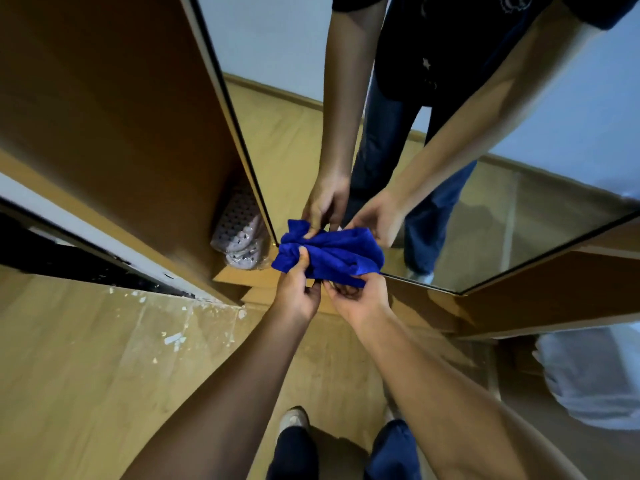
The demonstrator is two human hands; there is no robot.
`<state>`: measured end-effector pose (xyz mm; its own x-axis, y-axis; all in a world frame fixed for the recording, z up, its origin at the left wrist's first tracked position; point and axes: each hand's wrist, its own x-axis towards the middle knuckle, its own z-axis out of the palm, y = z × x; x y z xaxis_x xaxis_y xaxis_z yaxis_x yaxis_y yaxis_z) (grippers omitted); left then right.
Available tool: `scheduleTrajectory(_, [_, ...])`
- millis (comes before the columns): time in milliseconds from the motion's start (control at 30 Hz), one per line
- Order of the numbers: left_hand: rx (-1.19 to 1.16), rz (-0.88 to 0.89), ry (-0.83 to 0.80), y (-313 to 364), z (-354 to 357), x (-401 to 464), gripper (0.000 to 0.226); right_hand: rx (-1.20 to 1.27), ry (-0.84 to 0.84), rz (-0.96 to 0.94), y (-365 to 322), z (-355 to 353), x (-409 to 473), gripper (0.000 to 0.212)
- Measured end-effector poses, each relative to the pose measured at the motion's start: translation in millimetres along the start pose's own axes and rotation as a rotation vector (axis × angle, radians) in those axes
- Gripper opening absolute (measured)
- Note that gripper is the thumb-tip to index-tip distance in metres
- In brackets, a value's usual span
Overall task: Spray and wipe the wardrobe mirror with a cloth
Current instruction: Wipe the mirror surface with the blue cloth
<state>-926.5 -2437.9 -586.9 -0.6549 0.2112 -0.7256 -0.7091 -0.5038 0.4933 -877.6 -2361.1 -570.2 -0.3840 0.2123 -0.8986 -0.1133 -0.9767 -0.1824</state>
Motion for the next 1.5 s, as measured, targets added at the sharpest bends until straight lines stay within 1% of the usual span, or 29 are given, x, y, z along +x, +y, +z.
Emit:
scheduleTrajectory(100, [0.006,0.008,-0.004,17.3,-4.0,5.8,0.029,-0.005,-0.005,0.003,12.7,11.2,3.0,0.043])
scheduleTrajectory(200, [-0.004,0.013,-0.007,28.7,-7.8,9.6,0.033,-0.001,-0.033,-0.004,21.3,20.7,3.6,0.038])
scheduleTrajectory(300, [0.004,0.042,-0.048,41.4,-8.5,15.1,0.037,0.003,-0.068,0.017,26.3,31.2,3.4,0.024])
scheduleTrajectory(400, [0.01,0.046,-0.037,51.0,-8.1,22.8,0.04,0.016,-0.095,0.038,29.2,38.6,2.1,0.013])
scheduleTrajectory(533, [-0.021,0.019,0.003,54.1,-1.1,27.0,0.039,0.073,-0.097,0.063,28.9,40.5,3.6,0.013])
scheduleTrajectory(633, [-0.023,0.028,-0.009,52.8,-1.1,27.5,0.036,0.084,-0.09,0.068,28.6,39.9,1.1,0.014])
scheduleTrajectory(733, [-0.012,0.017,-0.042,49.7,-3.2,24.9,0.022,0.088,-0.096,0.059,26.6,38.3,-3.6,0.016])
scheduleTrajectory(833, [-0.013,-0.027,-0.024,44.5,-1.9,22.6,0.012,0.085,-0.094,0.039,22.4,35.6,-6.8,0.016])
scheduleTrajectory(1067, [-0.007,-0.068,-0.002,36.0,-2.2,20.8,0.019,0.052,-0.056,0.012,15.4,28.0,-13.1,0.023])
scheduleTrajectory(1167, [-0.021,-0.12,0.02,30.0,4.2,21.1,0.022,0.015,-0.015,-0.041,8.3,23.4,-18.5,0.018])
scheduleTrajectory(1233, [-0.024,-0.135,0.027,23.9,7.5,21.3,0.027,-0.053,0.034,-0.089,1.1,16.4,-22.2,0.012])
scheduleTrajectory(1300, [-0.023,-0.144,0.035,19.6,9.8,22.2,0.035,-0.116,0.146,-0.165,-8.4,7.1,-28.5,0.011])
scheduleTrajectory(1333, [-0.026,-0.151,0.036,18.2,10.5,23.0,0.037,-0.158,0.236,-0.22,-13.7,0.8,-32.5,0.011])
scheduleTrajectory(1367, [-0.029,-0.16,0.038,17.0,11.8,23.0,0.037,-0.16,0.336,-0.248,-19.9,-6.1,-35.3,0.014])
scheduleTrajectory(1400, [-0.023,-0.167,0.039,15.5,13.3,22.7,0.037,-0.126,0.428,-0.294,-26.1,-11.3,-40.9,0.023])
scheduleTrajectory(1433, [-0.009,-0.17,0.038,14.1,15.5,21.0,0.039,-0.147,0.463,-0.374,-32.5,-22.9,-41.5,0.036])
scheduleTrajectory(1467, [0.013,-0.17,0.038,12.7,17.7,19.2,0.041,-0.138,0.442,-0.477,-33.9,-33.6,-44.1,0.047])
scheduleTrajectory(1500, [0.041,-0.17,0.038,11.0,19.9,17.0,0.043,-0.231,0.451,-0.586,-32.6,-42.9,-49.2,0.056])
